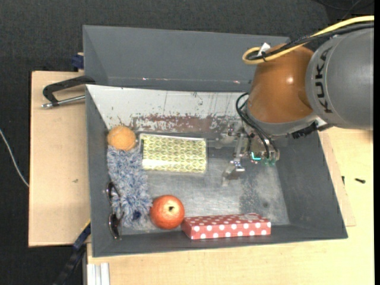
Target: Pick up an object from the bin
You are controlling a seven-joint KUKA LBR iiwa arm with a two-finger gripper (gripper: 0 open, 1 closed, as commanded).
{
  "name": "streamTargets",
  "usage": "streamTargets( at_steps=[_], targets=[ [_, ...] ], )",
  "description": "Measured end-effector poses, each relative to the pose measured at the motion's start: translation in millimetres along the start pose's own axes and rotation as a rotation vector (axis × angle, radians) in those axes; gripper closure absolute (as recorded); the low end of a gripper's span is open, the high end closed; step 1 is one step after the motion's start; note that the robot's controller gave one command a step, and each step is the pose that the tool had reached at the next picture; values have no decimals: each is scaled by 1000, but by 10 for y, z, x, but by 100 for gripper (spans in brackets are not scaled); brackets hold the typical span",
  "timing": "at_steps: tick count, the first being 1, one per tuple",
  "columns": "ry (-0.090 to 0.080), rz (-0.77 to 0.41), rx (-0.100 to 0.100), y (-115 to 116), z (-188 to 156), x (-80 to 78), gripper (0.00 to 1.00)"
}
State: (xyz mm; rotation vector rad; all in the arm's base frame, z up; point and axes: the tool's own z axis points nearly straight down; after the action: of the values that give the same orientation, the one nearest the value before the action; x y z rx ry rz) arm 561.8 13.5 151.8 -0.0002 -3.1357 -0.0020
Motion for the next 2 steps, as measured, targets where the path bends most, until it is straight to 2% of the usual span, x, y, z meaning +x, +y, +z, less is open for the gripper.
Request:
streamTargets(
  at_steps=[1,2],
  targets=[
    [-8,0,0,0,-42,-19,0],
    [-12,-42,1,326,3,-295,0]
  ],
)
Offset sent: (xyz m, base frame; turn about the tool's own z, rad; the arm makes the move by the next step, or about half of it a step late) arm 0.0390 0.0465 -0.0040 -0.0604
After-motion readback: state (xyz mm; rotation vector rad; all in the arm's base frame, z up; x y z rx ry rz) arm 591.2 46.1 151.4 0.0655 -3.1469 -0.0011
